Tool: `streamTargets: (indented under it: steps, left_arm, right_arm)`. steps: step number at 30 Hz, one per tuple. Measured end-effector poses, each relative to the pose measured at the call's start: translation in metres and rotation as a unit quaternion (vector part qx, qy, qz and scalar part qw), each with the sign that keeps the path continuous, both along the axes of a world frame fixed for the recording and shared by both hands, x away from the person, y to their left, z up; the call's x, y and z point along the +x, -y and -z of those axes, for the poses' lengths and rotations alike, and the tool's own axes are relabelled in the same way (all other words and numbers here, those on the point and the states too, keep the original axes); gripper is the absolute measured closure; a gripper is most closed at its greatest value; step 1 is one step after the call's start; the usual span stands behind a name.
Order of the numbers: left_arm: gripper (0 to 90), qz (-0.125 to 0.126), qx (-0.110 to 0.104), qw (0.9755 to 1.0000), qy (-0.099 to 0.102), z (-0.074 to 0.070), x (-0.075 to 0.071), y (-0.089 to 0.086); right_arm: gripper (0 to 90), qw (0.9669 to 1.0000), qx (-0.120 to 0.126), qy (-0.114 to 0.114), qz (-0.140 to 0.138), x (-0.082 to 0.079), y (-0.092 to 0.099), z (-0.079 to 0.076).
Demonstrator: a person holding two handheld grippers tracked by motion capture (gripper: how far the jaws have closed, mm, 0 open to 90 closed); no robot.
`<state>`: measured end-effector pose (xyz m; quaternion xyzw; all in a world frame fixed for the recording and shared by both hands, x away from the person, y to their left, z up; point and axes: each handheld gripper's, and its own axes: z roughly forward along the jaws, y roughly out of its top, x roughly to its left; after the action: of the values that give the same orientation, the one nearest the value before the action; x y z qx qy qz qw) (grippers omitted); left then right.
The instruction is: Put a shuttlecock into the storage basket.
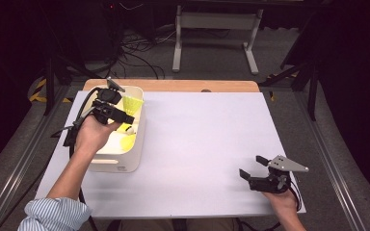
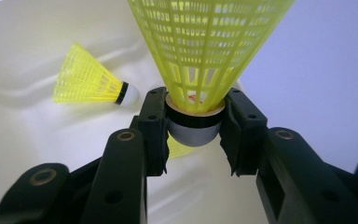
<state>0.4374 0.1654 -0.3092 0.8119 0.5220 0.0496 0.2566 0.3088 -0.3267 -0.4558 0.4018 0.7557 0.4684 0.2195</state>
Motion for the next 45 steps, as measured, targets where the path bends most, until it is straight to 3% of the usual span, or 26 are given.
streamTargets:
  steps: [25, 45]
  left_arm:
    - [64.3, -0.054, 0.011, 0.9978, -0.036, 0.029, 0.017, -0.027]
    - [63.9, -0.055, 0.032, 0.9967, -0.051, 0.043, 0.022, -0.025]
  right_arm:
    - [13.2, 1.0000, -0.001, -0.002, -0.001, 0.000, 0.000, 0.000]
    - [13.1, 1.0000, -0.002, -0.001, -0.001, 0.000, 0.000, 0.000]
